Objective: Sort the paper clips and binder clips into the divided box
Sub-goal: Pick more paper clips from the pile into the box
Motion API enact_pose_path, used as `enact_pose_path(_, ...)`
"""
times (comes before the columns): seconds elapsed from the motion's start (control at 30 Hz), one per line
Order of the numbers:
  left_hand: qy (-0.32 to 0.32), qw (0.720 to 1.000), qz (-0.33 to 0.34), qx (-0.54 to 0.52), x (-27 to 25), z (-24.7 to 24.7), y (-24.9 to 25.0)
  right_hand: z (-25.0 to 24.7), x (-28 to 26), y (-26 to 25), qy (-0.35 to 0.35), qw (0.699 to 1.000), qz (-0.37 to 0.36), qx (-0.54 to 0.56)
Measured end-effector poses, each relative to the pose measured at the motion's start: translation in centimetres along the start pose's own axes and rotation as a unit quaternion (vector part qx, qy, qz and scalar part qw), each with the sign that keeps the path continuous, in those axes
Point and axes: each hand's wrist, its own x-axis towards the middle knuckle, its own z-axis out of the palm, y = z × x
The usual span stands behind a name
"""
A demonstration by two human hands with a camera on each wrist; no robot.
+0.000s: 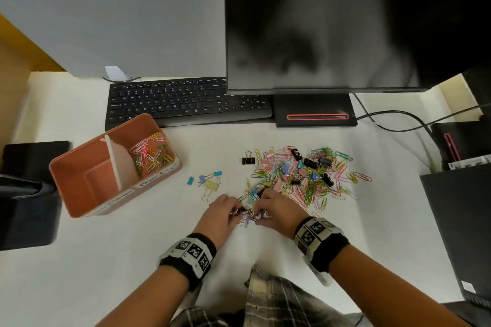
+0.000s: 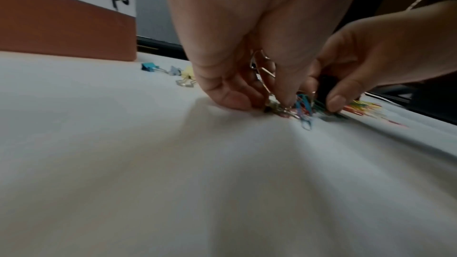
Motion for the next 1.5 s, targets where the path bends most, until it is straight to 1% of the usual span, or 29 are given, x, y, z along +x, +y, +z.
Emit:
enact_pose_path(0.07,0.027,0.999,-0.024,-0.033,-0.1,-0.8,-0.5,-0.8,-0.1,0.0,0.006,1.000,-0.005,0.025)
enact_pose_path(0.13,0.069,0.994,-0.053,-0.064,-0.3,-1.7,-1.0,-1.9,-0.1,-0.3,0.022,0.999,-0.018,0.033)
enact_pose_path(0.23,0.123,0.985,-0.088,-0.080,-0.2,-3.3,-1.4,-3.8,0.8,-1.6,0.058,0.997,-0.031,0.048)
enact_pose_path(0.3,0.146,0.980,-0.107,-0.086,0.1,-4.0,-1.3,-5.1,2.0,-2.6,0.074,0.996,-0.020,0.050)
enact_pose_path(0.37,0.169,0.975,-0.107,-0.094,0.1,-4.2,-0.9,-6.0,3.2,-3.1,0.087,0.995,-0.005,0.055)
enact_pose_path(0.47,0.205,0.974,-0.069,-0.070,-0.8,-3.5,-0.1,-6.4,4.3,-3.2,0.085,0.994,0.027,0.063)
enact_pose_path(0.5,0.201,0.976,-0.056,-0.062,-1.2,-3.1,0.2,-6.3,4.4,-3.0,0.079,0.994,0.041,0.070)
enact_pose_path(0.53,0.179,0.982,-0.042,-0.054,-1.6,-2.6,0.4,-6.2,4.1,-2.8,0.077,0.992,0.055,0.079)
enact_pose_path(0.6,0.087,0.996,-0.012,-0.030,-2.1,-1.5,0.7,-5.6,3.2,-2.4,0.086,0.990,0.066,0.094)
enact_pose_path(0.63,0.041,0.999,0.002,-0.011,-2.2,-0.8,0.7,-5.1,2.5,-2.2,0.089,0.990,0.058,0.098)
enact_pose_path(0.67,0.006,1.000,0.009,0.008,-2.0,-0.1,0.5,-4.3,1.8,-1.9,0.081,0.990,0.047,0.101)
enact_pose_path(0.7,-0.016,1.000,0.007,0.020,-1.8,0.5,0.3,-3.5,1.0,-1.5,0.059,0.992,0.035,0.105)
enact_pose_path(0.73,-0.022,0.999,0.001,0.024,-1.6,0.9,0.2,-2.5,0.2,-1.3,0.027,0.994,0.022,0.101)
enact_pose_path(0.8,-0.007,1.000,-0.001,0.015,-1.1,1.3,-0.2,-0.7,-0.9,-0.8,-0.036,0.998,0.001,0.054)
enact_pose_path(0.83,0.003,1.000,0.003,0.009,-0.9,1.3,-0.3,0.0,-1.1,-0.7,-0.052,0.998,-0.004,0.024)
enact_pose_path(0.87,0.012,1.000,0.009,0.002,-0.8,1.2,-0.5,0.5,-1.1,-0.6,-0.054,0.999,-0.004,-0.001)
enact_pose_path(0.97,0.022,1.000,0.018,-0.009,-0.7,0.7,-0.8,1.2,-0.5,-0.5,-0.016,0.999,-0.002,-0.034)
enact_pose_path(1.07,0.038,0.999,0.010,-0.011,-0.8,0.0,-1.5,1.2,0.1,-0.4,0.030,0.999,0.008,-0.024)
enact_pose_path(1.17,0.088,0.996,-0.024,0.009,-1.0,-0.7,-2.5,1.2,0.2,-0.2,0.048,0.998,0.007,-0.031)
enact_pose_path(1.23,0.121,0.992,-0.018,0.037,-1.2,-1.2,-2.4,1.2,0.1,0.0,0.057,0.997,-0.008,-0.044)
enact_pose_path(1.3,0.119,0.991,0.009,0.067,-1.2,-1.4,-1.4,1.3,-0.3,0.4,0.065,0.996,-0.029,-0.061)
enact_pose_path(1.37,0.094,0.992,0.024,0.081,-1.0,-1.0,-0.1,1.1,-0.9,1.0,0.078,0.995,-0.038,-0.054)
enact_pose_path(1.4,0.084,0.993,0.020,0.079,-0.8,-0.7,0.4,0.7,-1.2,1.2,0.083,0.995,-0.031,-0.042)
enact_pose_path(1.5,0.074,0.995,-0.015,0.059,0.2,0.4,1.2,-0.4,-2.5,2.3,0.089,0.996,0.023,0.003)
